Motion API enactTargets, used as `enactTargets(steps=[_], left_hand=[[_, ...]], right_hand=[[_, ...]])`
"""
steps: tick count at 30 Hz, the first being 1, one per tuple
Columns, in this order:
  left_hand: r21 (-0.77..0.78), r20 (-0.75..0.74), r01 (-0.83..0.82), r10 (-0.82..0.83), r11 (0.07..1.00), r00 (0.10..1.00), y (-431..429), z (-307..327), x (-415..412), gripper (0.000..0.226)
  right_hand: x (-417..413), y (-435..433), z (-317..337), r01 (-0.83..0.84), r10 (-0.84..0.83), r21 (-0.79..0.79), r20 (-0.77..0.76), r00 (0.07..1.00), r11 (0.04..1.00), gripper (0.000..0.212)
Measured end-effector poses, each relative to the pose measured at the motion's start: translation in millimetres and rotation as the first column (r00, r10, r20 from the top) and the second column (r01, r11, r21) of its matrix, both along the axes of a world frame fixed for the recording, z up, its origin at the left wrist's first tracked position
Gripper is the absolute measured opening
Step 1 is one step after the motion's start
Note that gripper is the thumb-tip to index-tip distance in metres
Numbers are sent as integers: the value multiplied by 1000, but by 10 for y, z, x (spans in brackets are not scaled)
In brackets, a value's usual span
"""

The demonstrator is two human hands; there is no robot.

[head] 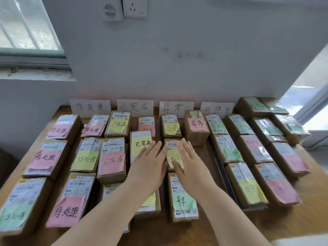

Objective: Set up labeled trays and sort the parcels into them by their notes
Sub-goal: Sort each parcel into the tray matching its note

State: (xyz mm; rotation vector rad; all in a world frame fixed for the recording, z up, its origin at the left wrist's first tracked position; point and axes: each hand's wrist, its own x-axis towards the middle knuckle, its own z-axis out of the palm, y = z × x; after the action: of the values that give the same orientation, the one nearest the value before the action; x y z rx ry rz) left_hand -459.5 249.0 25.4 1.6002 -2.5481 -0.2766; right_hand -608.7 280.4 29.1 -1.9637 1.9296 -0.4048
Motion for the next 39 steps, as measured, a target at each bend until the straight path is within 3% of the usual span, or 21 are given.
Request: enactTargets(steps=[9, 15, 23, 30, 39], left_hand=[[-47, 62, 77, -74, 996, 995, 646, 156, -1062, 55], [1, -12, 167, -167, 986, 986, 1400, 68, -1953, 54], [38, 39, 263, -264, 964, 964, 2059, -134, -2843, 55], [118, 89, 307, -318, 945, 944, 2112, -283, -3277, 55], [118, -21, 293, -293, 949, 956, 1558, -414, -3861, 54]], right_hand=[[-1046, 837, 146, 152, -150, 15, -96, 984, 988, 66], [-2025, 1653, 186, 272, -273, 94, -1, 962, 958, 68], [-3005, 2547, -57, 377, -391, 152, 73, 917, 914, 65], [-3394, 2916, -285, 454, -491, 229, 145, 859, 861, 64], [-3958, 2760, -378, 528, -578, 288, 126, 806, 799, 64]])
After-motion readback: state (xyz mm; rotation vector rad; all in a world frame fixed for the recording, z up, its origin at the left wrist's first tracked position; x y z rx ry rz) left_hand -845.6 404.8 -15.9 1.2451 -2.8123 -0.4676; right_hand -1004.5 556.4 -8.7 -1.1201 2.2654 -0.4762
